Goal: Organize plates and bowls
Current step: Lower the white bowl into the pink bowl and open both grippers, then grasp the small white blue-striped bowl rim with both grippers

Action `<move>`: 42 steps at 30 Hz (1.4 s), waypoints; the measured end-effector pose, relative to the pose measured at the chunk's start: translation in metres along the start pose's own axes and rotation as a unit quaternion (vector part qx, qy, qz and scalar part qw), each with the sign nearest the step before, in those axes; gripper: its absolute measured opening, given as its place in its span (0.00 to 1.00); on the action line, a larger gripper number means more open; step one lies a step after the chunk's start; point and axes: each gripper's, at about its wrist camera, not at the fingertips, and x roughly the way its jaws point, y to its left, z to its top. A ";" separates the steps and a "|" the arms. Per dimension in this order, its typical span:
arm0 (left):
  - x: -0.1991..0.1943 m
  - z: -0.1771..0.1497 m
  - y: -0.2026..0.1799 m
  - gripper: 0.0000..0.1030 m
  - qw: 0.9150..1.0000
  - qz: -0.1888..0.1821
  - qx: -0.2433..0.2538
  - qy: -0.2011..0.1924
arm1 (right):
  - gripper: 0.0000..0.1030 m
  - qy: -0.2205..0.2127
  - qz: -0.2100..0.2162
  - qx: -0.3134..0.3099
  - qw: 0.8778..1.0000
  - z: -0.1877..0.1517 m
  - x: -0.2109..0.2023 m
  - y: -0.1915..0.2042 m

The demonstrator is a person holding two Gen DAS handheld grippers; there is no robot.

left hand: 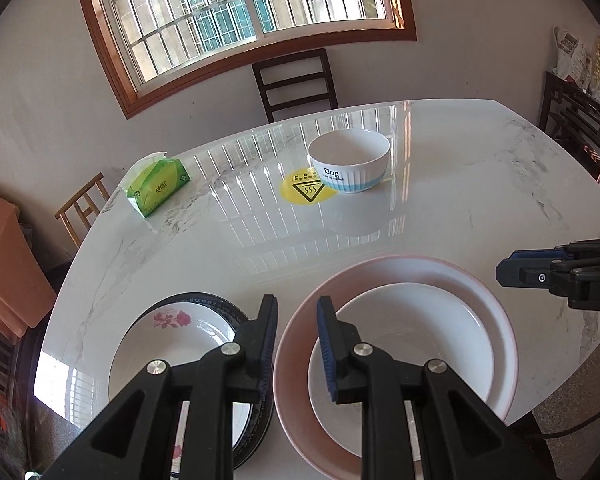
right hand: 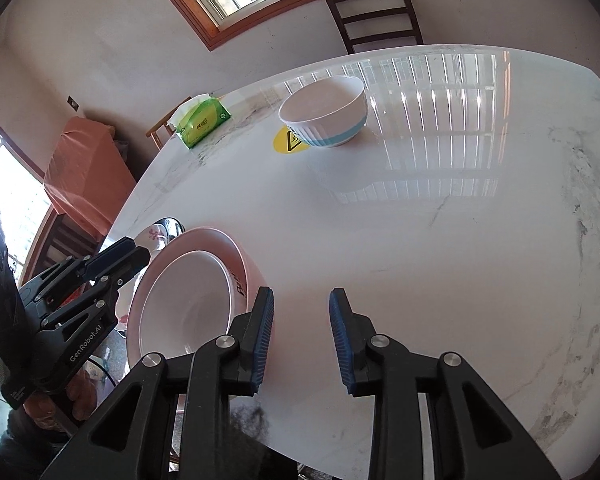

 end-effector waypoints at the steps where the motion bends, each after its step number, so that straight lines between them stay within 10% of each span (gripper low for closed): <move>1: 0.002 0.002 0.000 0.21 1.000 -0.001 0.001 0.001 | 0.29 0.000 0.000 0.003 1.000 0.001 0.002 -0.003; 9: 0.027 0.028 0.006 0.25 0.996 -0.064 -0.018 0.052 | 0.40 -0.025 -0.028 -0.010 0.999 0.012 0.012 -0.022; 16: 0.060 0.075 0.029 0.25 0.975 -0.169 -0.093 0.113 | 0.51 -0.030 -0.010 0.014 0.999 0.049 0.019 -0.045; 36: 0.188 0.175 0.041 0.26 0.943 -0.232 -0.164 0.173 | 0.59 0.033 0.031 0.087 0.995 0.183 0.077 -0.069; 42: 0.209 0.181 0.034 0.26 0.946 -0.216 -0.147 0.191 | 0.58 0.051 0.017 0.087 0.995 0.196 0.098 -0.072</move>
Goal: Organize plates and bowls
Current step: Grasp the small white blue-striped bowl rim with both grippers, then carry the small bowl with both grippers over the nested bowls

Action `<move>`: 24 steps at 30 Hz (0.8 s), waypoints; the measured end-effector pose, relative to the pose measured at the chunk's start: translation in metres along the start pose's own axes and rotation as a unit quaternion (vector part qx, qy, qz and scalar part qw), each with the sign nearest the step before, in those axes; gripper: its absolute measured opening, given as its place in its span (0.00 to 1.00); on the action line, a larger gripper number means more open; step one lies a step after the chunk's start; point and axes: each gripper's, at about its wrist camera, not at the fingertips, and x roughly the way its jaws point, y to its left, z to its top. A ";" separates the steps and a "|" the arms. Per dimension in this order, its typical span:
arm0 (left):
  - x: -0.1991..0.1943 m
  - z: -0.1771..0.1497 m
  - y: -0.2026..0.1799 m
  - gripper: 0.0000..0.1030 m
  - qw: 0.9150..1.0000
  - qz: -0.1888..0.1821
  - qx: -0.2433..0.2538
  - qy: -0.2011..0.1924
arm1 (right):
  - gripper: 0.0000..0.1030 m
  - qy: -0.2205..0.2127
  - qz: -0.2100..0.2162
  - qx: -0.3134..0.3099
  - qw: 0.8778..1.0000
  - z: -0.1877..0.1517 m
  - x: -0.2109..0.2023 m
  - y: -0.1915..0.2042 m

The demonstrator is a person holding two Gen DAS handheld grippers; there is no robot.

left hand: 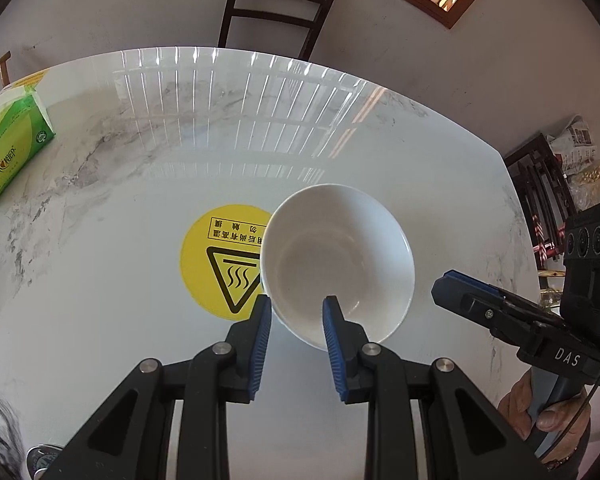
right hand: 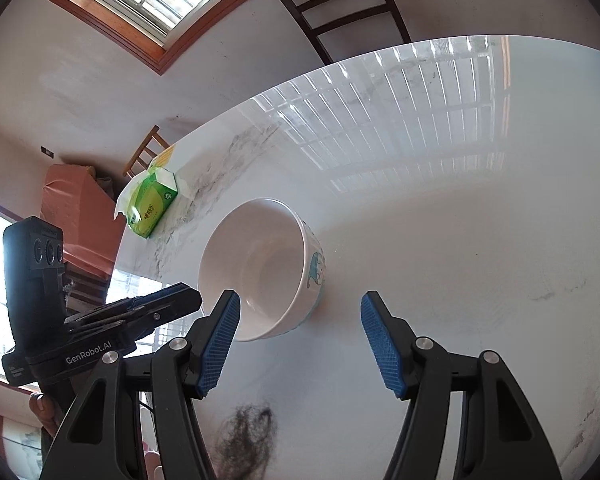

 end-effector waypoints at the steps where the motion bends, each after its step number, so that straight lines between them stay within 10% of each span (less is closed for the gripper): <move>1: 0.002 0.001 0.000 0.27 1.000 0.004 0.000 0.001 | 0.57 0.005 -0.005 -0.001 1.000 0.001 0.004 0.001; 8: 0.017 0.007 0.003 0.36 1.000 0.003 -0.013 0.002 | 0.48 0.035 -0.026 -0.008 0.999 0.007 0.031 0.005; 12: 0.032 0.009 0.013 0.38 0.998 -0.016 -0.054 0.003 | 0.25 0.068 -0.024 -0.006 0.997 0.004 0.049 0.003; 15: 0.043 0.010 0.017 0.13 0.998 0.023 -0.058 0.017 | 0.23 0.060 -0.024 -0.009 0.998 0.007 0.046 0.002; 24: 0.018 -0.007 0.003 0.13 0.998 0.035 -0.049 0.000 | 0.21 0.057 -0.022 -0.011 0.998 -0.003 0.025 0.008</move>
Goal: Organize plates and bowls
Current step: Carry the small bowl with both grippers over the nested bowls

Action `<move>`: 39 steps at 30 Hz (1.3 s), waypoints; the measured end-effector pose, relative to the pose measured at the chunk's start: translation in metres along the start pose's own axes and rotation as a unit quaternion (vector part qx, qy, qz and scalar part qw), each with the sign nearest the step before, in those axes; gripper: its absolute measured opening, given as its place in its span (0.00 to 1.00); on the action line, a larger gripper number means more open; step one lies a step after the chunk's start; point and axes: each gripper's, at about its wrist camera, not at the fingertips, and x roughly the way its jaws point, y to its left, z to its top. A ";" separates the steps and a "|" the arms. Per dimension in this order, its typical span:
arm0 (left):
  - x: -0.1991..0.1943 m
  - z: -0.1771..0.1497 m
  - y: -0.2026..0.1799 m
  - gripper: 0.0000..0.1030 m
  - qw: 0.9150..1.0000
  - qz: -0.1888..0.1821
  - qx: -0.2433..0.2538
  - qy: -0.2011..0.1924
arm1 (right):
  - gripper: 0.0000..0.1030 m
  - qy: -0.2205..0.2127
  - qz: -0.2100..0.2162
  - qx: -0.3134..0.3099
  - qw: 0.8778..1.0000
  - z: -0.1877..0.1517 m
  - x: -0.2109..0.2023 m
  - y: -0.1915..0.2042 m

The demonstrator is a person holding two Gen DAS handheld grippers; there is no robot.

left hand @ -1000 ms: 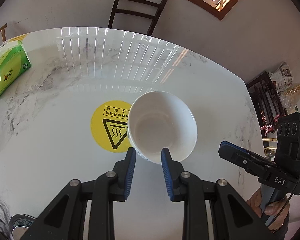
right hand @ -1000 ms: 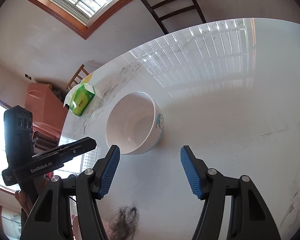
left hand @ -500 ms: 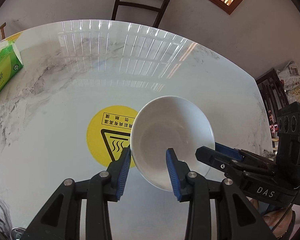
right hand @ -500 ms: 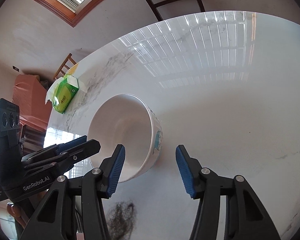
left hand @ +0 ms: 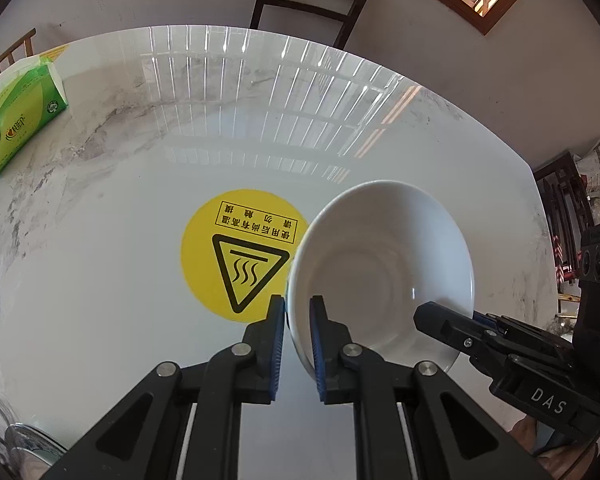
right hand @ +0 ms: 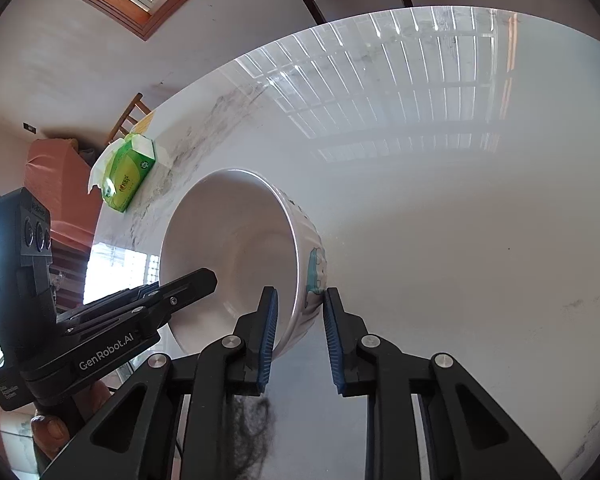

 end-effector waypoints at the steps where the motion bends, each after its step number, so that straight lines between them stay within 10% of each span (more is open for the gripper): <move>1: -0.006 -0.003 -0.001 0.13 1.000 0.000 0.000 -0.004 | 0.21 0.000 0.002 -0.003 1.000 -0.004 -0.005 0.002; 39: -0.165 -0.182 -0.004 0.13 0.998 0.005 0.026 -0.051 | 0.21 -0.006 0.031 -0.082 0.996 -0.170 -0.107 0.085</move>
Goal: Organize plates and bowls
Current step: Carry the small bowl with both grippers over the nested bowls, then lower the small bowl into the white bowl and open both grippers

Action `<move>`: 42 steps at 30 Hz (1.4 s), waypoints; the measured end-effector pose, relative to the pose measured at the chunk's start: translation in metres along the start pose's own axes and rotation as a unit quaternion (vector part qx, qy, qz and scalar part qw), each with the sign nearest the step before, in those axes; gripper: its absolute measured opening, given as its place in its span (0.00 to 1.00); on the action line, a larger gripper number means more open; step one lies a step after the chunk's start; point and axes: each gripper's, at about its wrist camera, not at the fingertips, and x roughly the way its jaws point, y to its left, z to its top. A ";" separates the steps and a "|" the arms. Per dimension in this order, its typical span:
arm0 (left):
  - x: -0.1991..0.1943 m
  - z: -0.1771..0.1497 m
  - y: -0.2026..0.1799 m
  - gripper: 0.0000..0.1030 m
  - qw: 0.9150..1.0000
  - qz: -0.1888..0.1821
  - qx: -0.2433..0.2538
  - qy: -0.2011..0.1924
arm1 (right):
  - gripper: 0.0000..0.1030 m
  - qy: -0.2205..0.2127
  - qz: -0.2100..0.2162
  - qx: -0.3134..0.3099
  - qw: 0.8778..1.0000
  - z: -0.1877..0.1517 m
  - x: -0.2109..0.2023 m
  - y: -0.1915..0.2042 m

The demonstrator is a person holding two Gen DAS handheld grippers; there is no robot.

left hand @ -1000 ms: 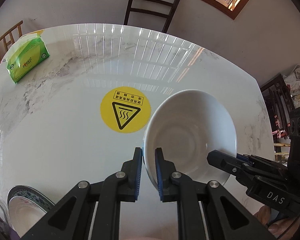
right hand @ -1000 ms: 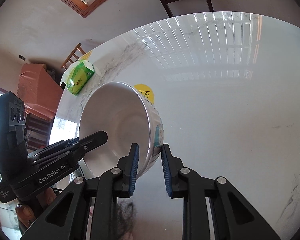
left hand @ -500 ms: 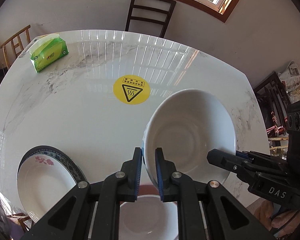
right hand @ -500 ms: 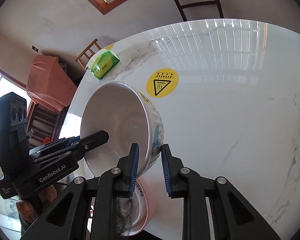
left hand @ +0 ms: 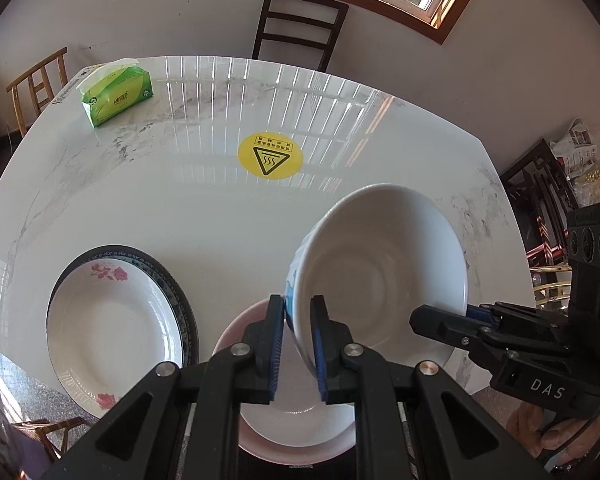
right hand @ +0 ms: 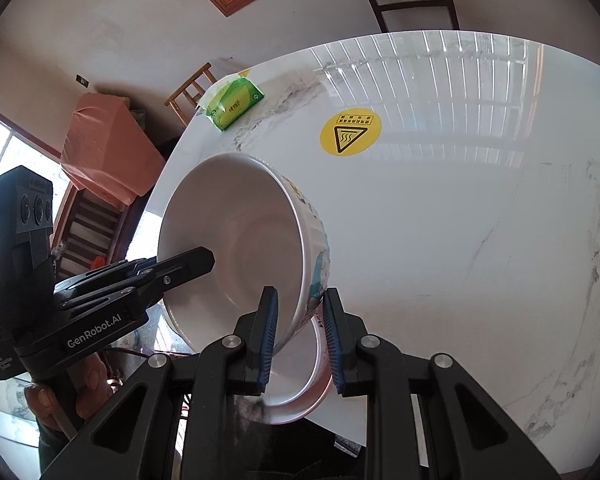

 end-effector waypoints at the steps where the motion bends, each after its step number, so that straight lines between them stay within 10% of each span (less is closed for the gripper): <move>1: 0.000 -0.004 0.001 0.13 1.000 0.000 0.000 0.002 | 0.21 0.001 -0.001 -0.002 1.000 -0.004 0.000 0.001; 42: 0.022 -0.071 0.033 0.13 0.998 0.001 -0.025 0.059 | 0.21 0.050 -0.025 -0.013 0.998 -0.054 0.041 0.022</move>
